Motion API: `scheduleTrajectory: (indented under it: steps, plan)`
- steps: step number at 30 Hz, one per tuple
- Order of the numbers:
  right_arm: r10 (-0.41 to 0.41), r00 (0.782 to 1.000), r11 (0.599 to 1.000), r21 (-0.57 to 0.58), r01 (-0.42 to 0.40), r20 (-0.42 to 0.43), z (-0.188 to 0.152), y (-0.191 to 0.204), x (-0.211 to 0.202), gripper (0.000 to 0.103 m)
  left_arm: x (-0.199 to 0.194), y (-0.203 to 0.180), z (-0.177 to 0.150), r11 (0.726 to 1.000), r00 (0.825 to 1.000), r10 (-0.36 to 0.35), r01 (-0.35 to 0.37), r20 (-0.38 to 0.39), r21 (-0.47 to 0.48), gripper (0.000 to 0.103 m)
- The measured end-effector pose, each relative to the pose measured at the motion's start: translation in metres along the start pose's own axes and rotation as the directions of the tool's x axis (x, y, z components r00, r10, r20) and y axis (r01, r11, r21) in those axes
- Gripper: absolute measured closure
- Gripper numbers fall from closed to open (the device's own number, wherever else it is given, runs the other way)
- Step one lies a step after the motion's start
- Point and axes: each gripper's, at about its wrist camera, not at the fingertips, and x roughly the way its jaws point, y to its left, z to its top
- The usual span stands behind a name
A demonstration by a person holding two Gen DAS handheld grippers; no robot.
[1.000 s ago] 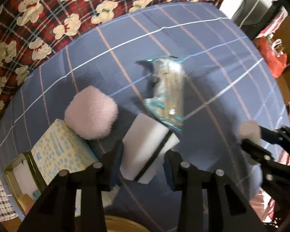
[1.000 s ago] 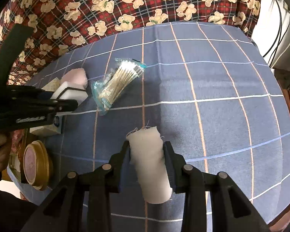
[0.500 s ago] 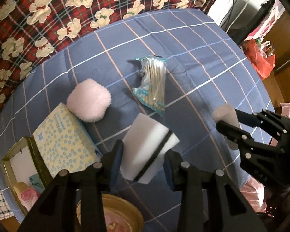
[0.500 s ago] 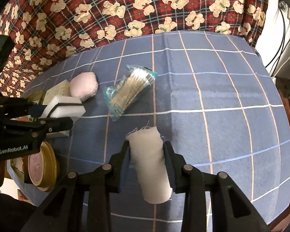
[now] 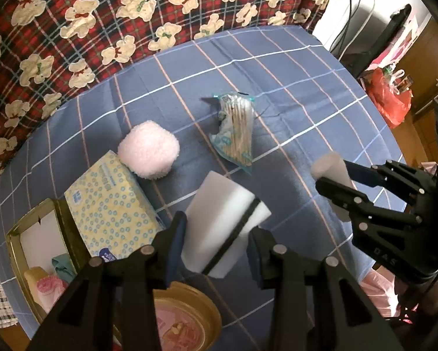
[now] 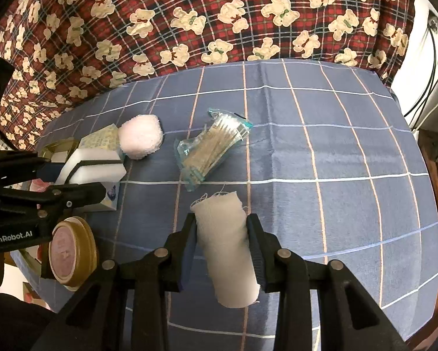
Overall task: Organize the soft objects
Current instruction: 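Carry the white cloth roll and white foam block over the white tray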
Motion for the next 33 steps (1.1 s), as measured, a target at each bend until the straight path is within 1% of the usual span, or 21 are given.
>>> scheduleTrajectory:
  steps: [20,33]
  plan:
    - [-0.021,1.0,0.999,-0.029,0.022,0.023,0.003,0.019,-0.01,0.066,-0.019,0.01,-0.009,1.0,0.999,-0.015,0.016,0.045,-0.005,0.065]
    - [-0.013,0.999,0.998,-0.064,0.015,0.031,0.009,0.042,-0.01,0.066,-0.029,0.029,-0.018,0.999,0.998,-0.01,0.012,0.067,-0.039,0.065]
